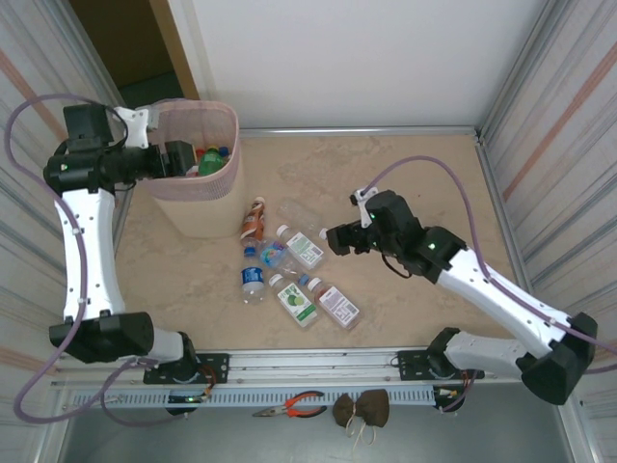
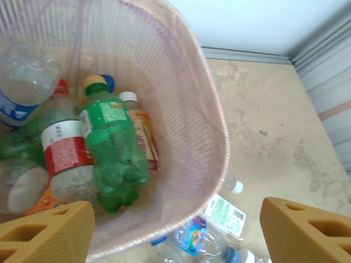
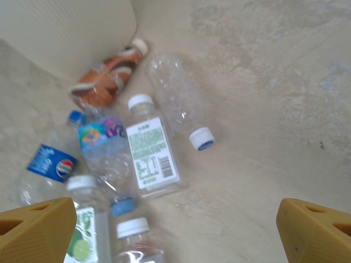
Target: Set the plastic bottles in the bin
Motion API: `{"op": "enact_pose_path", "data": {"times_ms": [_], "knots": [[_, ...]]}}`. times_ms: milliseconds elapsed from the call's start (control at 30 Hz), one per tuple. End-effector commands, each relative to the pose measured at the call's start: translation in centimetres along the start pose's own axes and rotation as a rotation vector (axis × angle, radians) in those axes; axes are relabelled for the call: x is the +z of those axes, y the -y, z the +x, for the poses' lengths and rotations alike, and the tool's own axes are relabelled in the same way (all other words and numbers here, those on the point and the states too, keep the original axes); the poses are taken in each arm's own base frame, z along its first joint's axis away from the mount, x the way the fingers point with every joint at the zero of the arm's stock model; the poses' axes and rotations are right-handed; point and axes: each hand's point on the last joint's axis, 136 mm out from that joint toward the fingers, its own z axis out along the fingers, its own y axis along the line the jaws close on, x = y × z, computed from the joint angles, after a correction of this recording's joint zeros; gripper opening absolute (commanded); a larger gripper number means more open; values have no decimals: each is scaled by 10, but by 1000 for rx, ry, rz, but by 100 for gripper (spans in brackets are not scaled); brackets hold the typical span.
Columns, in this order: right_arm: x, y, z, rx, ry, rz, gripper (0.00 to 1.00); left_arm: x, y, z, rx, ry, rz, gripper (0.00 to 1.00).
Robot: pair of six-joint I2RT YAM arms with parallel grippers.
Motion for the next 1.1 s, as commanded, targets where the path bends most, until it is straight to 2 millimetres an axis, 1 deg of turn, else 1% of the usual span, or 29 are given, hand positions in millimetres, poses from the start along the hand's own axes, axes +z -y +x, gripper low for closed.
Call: {"op": "enact_pose_path", "data": {"times_ms": [0, 67, 233, 367, 500, 567, 700, 867, 1067], "knots": [[14, -6, -1, -179, -51, -60, 92, -14, 24, 3, -3, 44, 91, 79], [27, -4, 2, -207, -84, -73, 90, -18, 29, 9, -7, 50, 103, 79], [54, -10, 8, -268, -150, -189, 85, -26, 37, 30, -20, 59, 119, 80], [80, 4, 9, -286, -170, -178, 77, -29, 41, 47, -37, 57, 131, 79], [107, 17, 12, -371, -208, -152, 69, -34, 46, 60, -53, 63, 139, 79], [120, 22, 14, -405, -229, -136, 67, -36, 48, 66, -61, 72, 148, 78], [147, 26, 18, -445, -262, -135, 65, -34, 49, 77, -77, 71, 155, 78], [178, 30, 25, -458, -304, -132, 64, -30, 48, 83, -100, 65, 166, 78], [204, 34, 41, -464, -361, -138, 62, -29, 50, 87, -95, 58, 170, 78]]}}
